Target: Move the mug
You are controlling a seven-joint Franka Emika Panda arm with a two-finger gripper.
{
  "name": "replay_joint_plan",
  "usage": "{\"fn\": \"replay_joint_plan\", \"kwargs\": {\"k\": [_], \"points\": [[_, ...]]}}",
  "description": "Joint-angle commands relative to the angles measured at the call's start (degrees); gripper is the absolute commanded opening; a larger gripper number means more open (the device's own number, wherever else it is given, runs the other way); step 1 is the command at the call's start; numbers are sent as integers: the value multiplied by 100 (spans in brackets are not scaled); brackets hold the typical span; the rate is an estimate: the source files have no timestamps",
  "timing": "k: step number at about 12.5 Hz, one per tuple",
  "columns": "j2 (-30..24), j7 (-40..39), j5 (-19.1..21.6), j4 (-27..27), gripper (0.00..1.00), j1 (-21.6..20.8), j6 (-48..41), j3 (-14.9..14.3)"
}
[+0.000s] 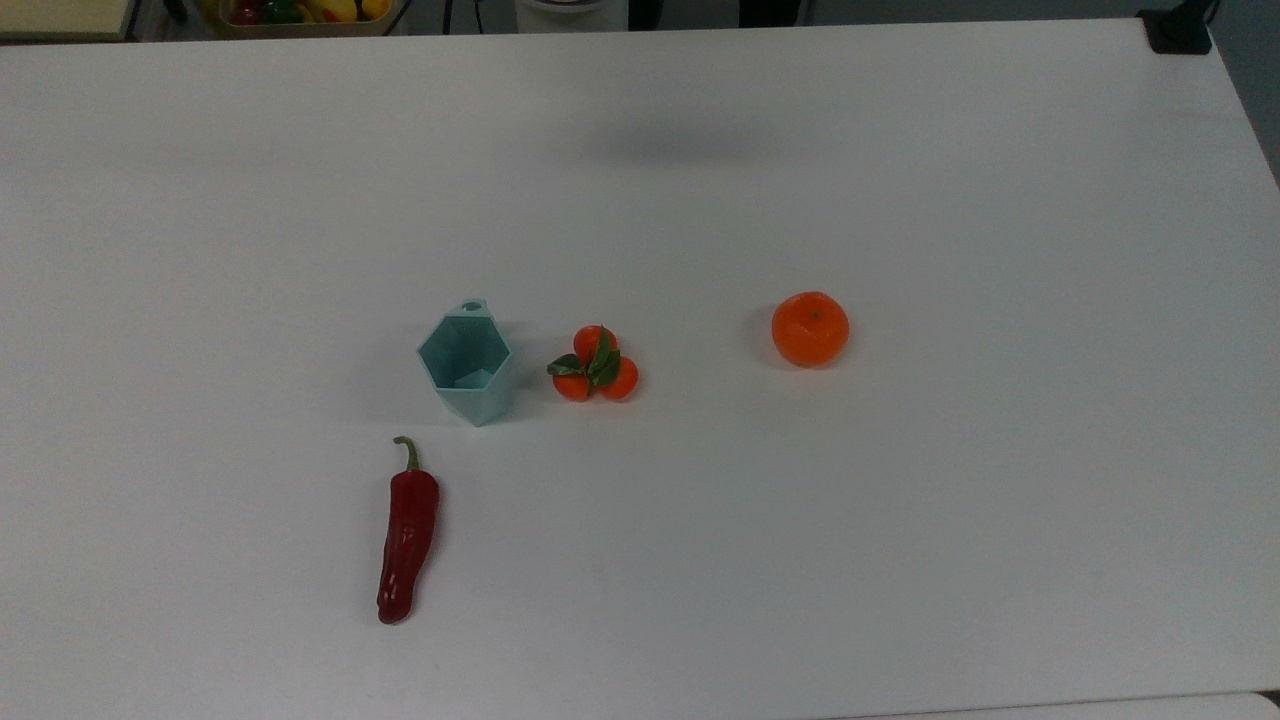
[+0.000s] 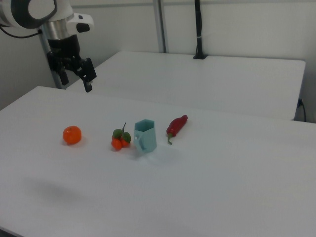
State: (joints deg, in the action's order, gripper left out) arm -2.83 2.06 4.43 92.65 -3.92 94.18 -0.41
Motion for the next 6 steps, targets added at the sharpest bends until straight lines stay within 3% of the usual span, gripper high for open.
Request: {"fn": "replay_joint_plan", "kwargs": {"k": [1,5,6], "points": [[-94,-56,49,52,100,-101,118,-135],[-51,-109,40,52,100,-101,118,-135],[-7,-109,23,43,93,-109,153,-126]]}}
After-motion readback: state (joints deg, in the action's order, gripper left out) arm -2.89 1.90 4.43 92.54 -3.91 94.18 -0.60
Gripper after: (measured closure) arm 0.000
